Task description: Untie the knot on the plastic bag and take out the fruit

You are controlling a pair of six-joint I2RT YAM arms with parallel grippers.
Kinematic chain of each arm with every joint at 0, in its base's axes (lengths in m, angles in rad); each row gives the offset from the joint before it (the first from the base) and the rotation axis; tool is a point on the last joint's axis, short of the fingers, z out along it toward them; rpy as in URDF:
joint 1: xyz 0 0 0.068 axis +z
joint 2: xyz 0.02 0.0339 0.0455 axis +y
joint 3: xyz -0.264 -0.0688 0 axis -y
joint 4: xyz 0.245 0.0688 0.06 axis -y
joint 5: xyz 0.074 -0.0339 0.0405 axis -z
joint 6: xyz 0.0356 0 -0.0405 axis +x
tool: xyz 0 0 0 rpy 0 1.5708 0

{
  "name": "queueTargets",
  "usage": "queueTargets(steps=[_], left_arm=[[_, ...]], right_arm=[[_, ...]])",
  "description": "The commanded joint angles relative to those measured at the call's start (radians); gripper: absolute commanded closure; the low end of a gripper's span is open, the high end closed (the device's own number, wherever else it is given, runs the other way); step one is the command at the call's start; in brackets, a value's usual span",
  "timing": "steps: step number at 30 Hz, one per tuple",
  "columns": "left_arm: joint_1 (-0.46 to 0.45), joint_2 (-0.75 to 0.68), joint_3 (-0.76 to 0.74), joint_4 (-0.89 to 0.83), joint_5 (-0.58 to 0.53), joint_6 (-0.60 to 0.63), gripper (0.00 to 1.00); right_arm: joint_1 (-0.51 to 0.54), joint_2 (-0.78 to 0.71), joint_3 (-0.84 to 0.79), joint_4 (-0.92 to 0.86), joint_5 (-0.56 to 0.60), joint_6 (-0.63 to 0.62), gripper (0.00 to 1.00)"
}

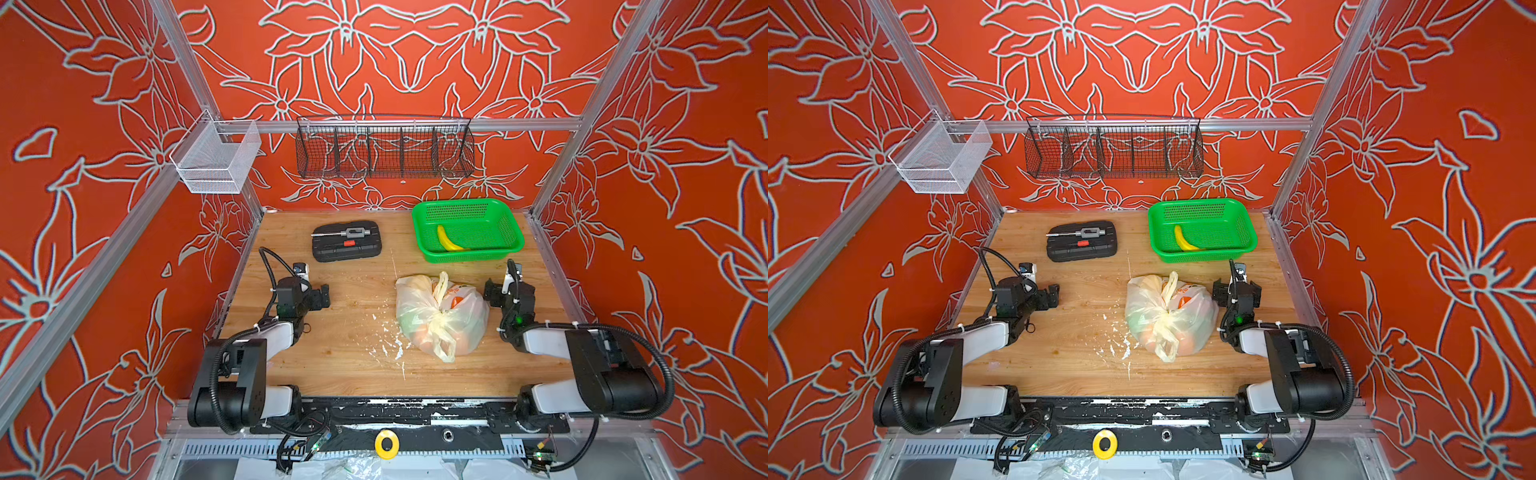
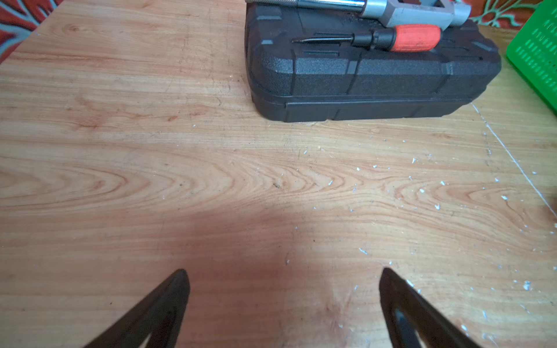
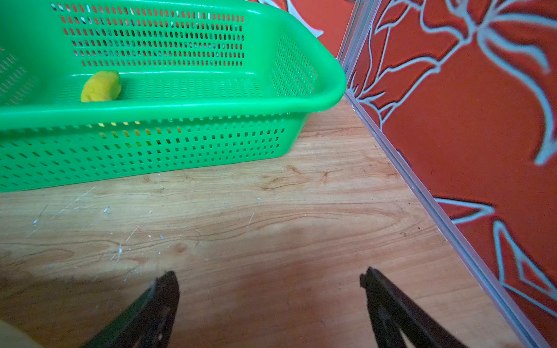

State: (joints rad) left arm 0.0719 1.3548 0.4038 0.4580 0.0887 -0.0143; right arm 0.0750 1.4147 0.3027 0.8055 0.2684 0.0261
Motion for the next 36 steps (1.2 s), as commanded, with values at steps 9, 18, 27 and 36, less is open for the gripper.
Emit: queueTargets(steps=[9,18,27,36], left_arm=[[-0.001,-0.009,0.012,0.017,0.002,0.013,0.03],[-0.001,-0.010,0.012,0.017,0.002,0.013,0.03],[-0.003,-0.079,-0.053,0.072,0.009,0.019,0.03],[-0.106,-0.340,0.057,-0.273,-0.256,-0.088,0.03]], right_arm=[[0.005,0.000,0.014,0.006,-0.009,-0.013,0.03],[0.005,-0.002,0.015,0.007,-0.009,-0.013,0.03],[0.006,-0.043,-0.021,0.045,-0.020,-0.021,0.03],[0.008,-0.426,0.175,-0.664,-0.059,0.165,0.06]])
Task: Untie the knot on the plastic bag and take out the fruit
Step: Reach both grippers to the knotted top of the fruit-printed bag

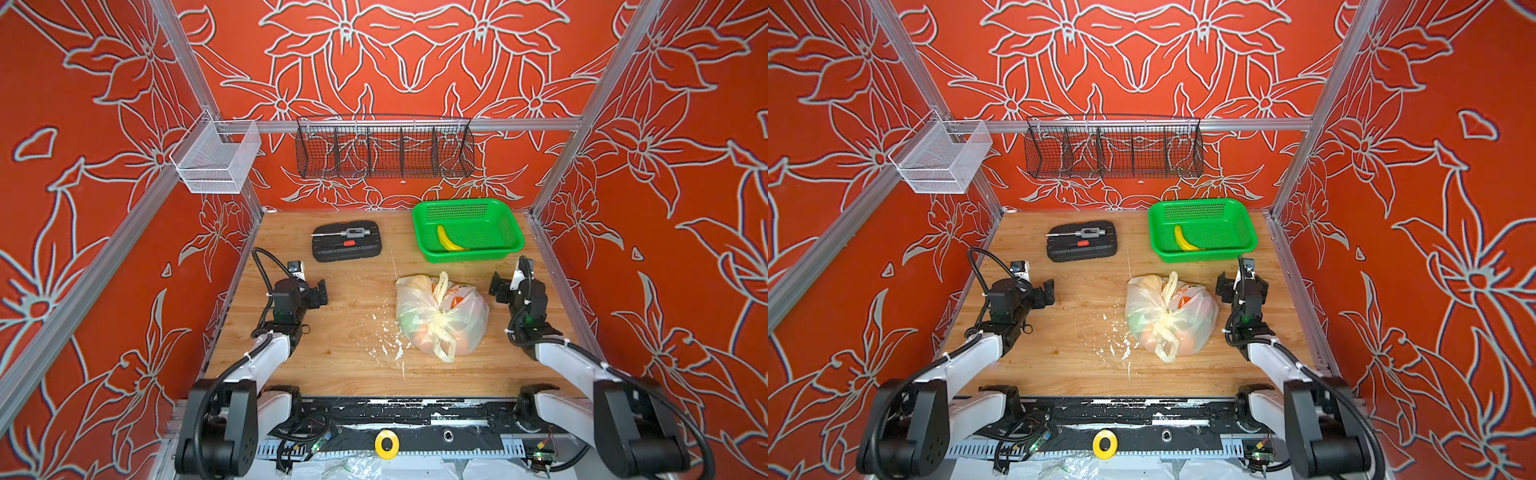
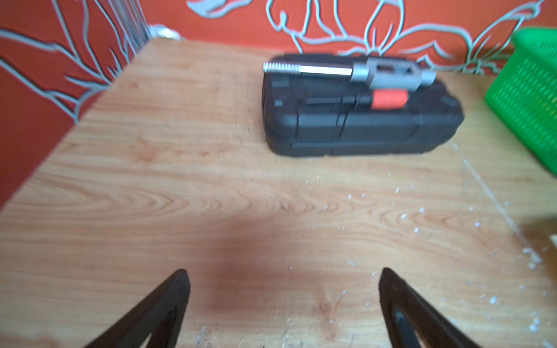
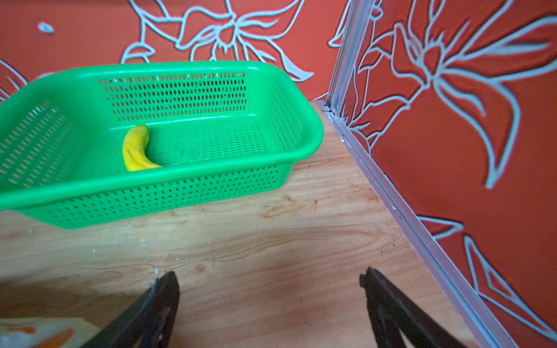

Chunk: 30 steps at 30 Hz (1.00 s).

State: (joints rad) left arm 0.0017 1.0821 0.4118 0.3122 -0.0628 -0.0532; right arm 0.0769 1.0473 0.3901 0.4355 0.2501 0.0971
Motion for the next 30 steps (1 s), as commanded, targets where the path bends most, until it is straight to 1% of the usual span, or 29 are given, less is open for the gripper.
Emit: queueTargets(steps=[1,3,5,6,9,11,12,15,19,22,26,30], left_arm=[[-0.064,-0.116,0.065,-0.157,-0.112,-0.067,0.03],[-0.114,-0.183,0.117,-0.227,-0.119,-0.114,0.04],[-0.154,-0.215,0.205,-0.343,-0.110,-0.192,0.05],[-0.171,-0.220,0.262,-0.408,-0.091,-0.236,0.07],[-0.235,-0.193,0.419,-0.558,-0.007,-0.329,0.15],[-0.291,-0.148,0.513,-0.633,0.035,-0.366,0.19],[-0.323,-0.117,0.559,-0.663,0.056,-0.376,0.21],[-0.428,-0.006,0.658,-0.709,0.099,-0.406,0.25],[-0.545,0.120,0.729,-0.717,0.158,-0.432,0.29],[-0.629,0.210,0.773,-0.732,0.153,-0.444,0.33],[-0.721,0.317,0.783,-0.700,0.151,-0.448,0.35],[-0.806,0.429,0.846,-0.757,0.075,-0.409,0.37]], right_arm=[[0.006,-0.076,0.133,-0.399,-0.078,0.120,0.07],[0.006,-0.089,0.226,-0.559,-0.153,0.165,0.09],[0.007,-0.093,0.307,-0.700,-0.255,0.191,0.11],[0.009,-0.092,0.346,-0.760,-0.322,0.202,0.13],[0.028,-0.084,0.436,-0.882,-0.510,0.217,0.18],[0.055,-0.077,0.478,-0.935,-0.593,0.219,0.21],[0.075,-0.073,0.498,-0.960,-0.617,0.222,0.23],[0.143,-0.056,0.532,-1.016,-0.642,0.234,0.28],[0.244,-0.019,0.545,-1.072,-0.620,0.253,0.30],[0.301,0.011,0.537,-1.096,-0.577,0.282,0.32],[0.355,0.043,0.497,-1.082,-0.513,0.296,0.34],[0.384,0.097,0.479,-1.072,-0.478,0.290,0.35]])
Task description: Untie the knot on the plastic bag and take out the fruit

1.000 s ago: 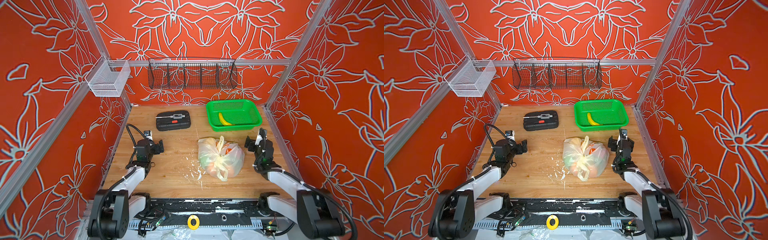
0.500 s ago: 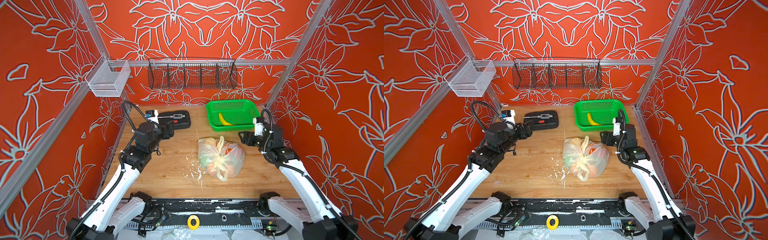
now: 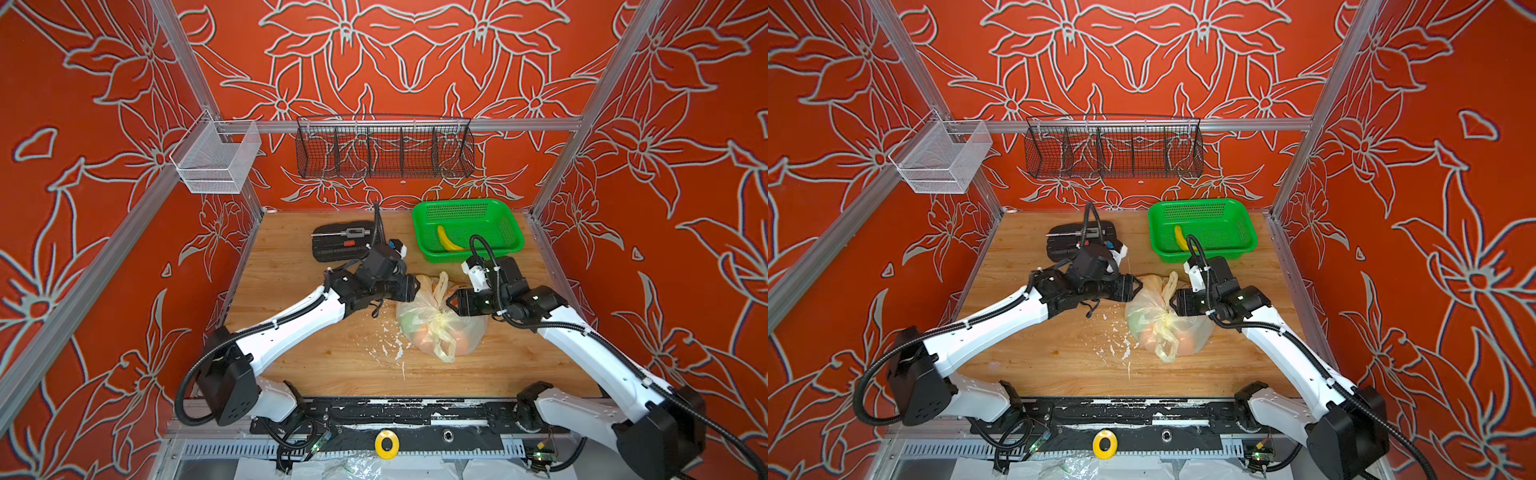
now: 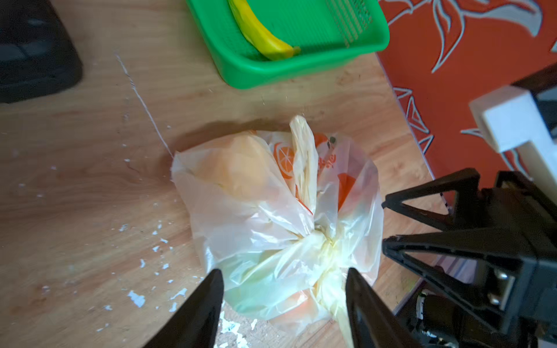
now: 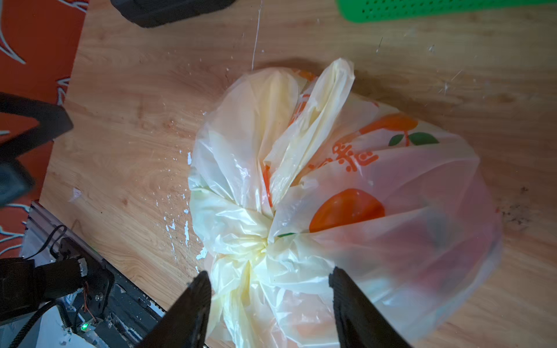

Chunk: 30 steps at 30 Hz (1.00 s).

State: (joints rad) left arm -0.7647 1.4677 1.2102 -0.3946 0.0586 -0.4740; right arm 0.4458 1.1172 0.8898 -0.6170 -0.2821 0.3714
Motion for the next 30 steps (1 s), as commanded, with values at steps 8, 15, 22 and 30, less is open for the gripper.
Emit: queueTargets(steps=[8,15,22,30], left_arm=[[-0.076,0.217,0.098,-0.034,0.046,0.001,0.41],[-0.089,0.320,0.112,-0.011,0.115,-0.017,0.36],[-0.091,0.361,0.111,-0.003,0.116,-0.023,0.52],[-0.092,0.350,0.115,-0.001,0.102,-0.009,0.91]], right_arm=[[0.022,0.110,-0.086,0.103,0.042,0.047,0.37],[0.022,0.145,-0.133,0.167,0.037,0.074,0.50],[0.022,0.117,-0.196,0.267,0.008,0.127,0.73],[0.022,0.086,-0.240,0.341,0.013,0.169,0.97]])
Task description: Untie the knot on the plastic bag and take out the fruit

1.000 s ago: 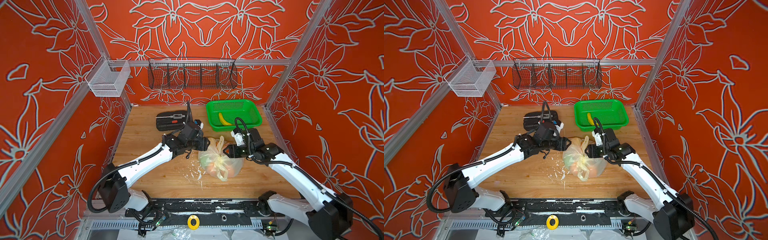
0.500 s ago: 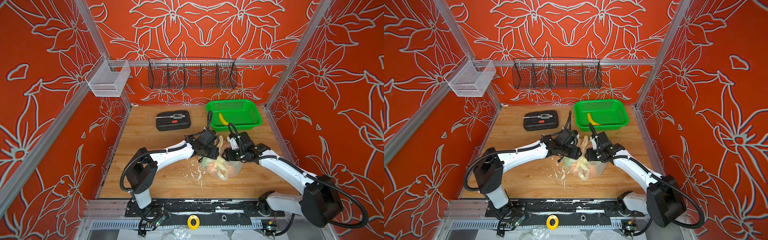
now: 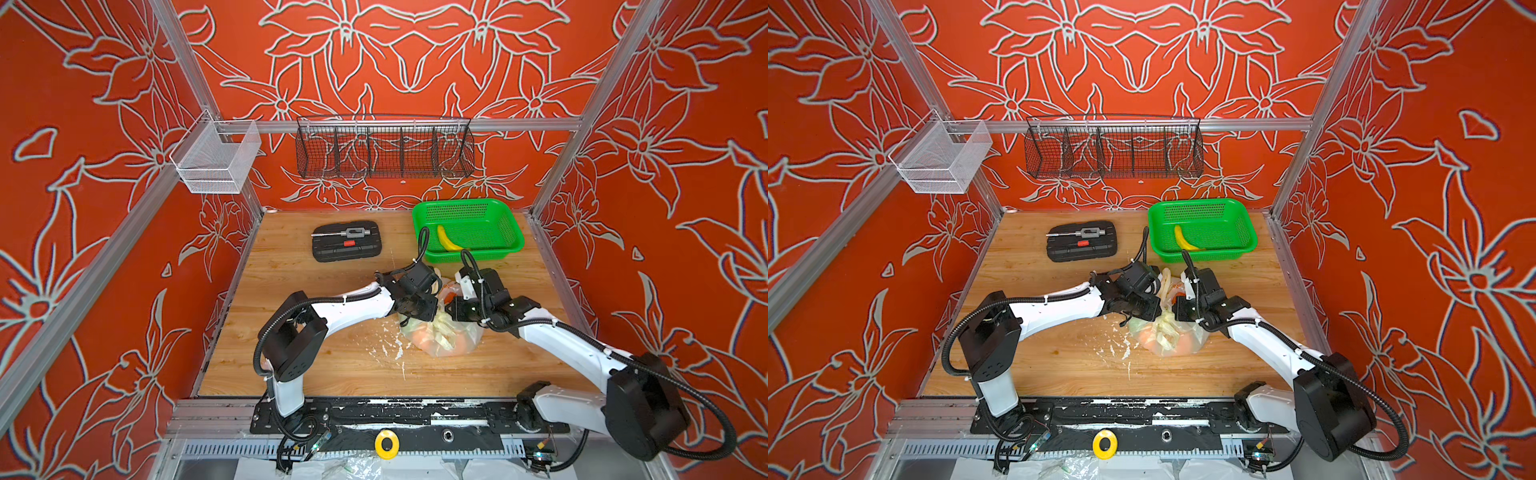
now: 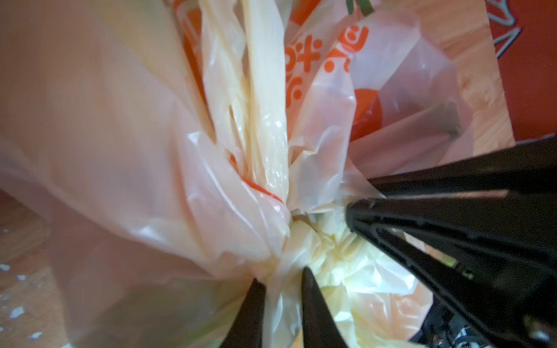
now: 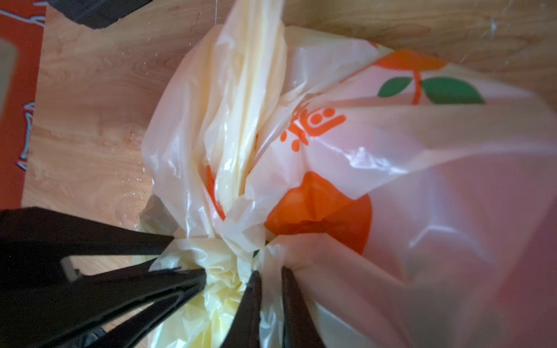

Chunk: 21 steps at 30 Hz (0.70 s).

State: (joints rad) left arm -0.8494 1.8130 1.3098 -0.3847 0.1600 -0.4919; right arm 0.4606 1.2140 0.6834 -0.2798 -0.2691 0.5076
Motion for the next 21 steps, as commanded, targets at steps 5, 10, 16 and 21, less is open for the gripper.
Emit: queueTargets(steps=[5,10,16,21], left_arm=[[-0.006,-0.021,0.020,-0.022,-0.031,0.029,1.00],[-0.004,-0.072,0.010,-0.035,-0.089,0.051,1.00],[0.029,-0.131,-0.014,-0.071,-0.145,0.074,1.00],[0.080,-0.187,-0.070,-0.051,-0.128,0.064,1.00]], right_arm=[[0.005,-0.055,-0.042,0.001,0.077,0.048,1.00],[0.001,-0.132,-0.048,-0.014,0.155,0.057,1.00],[-0.039,-0.238,-0.075,-0.052,0.228,0.072,1.00],[-0.102,-0.318,-0.113,-0.070,0.220,0.088,1.00]])
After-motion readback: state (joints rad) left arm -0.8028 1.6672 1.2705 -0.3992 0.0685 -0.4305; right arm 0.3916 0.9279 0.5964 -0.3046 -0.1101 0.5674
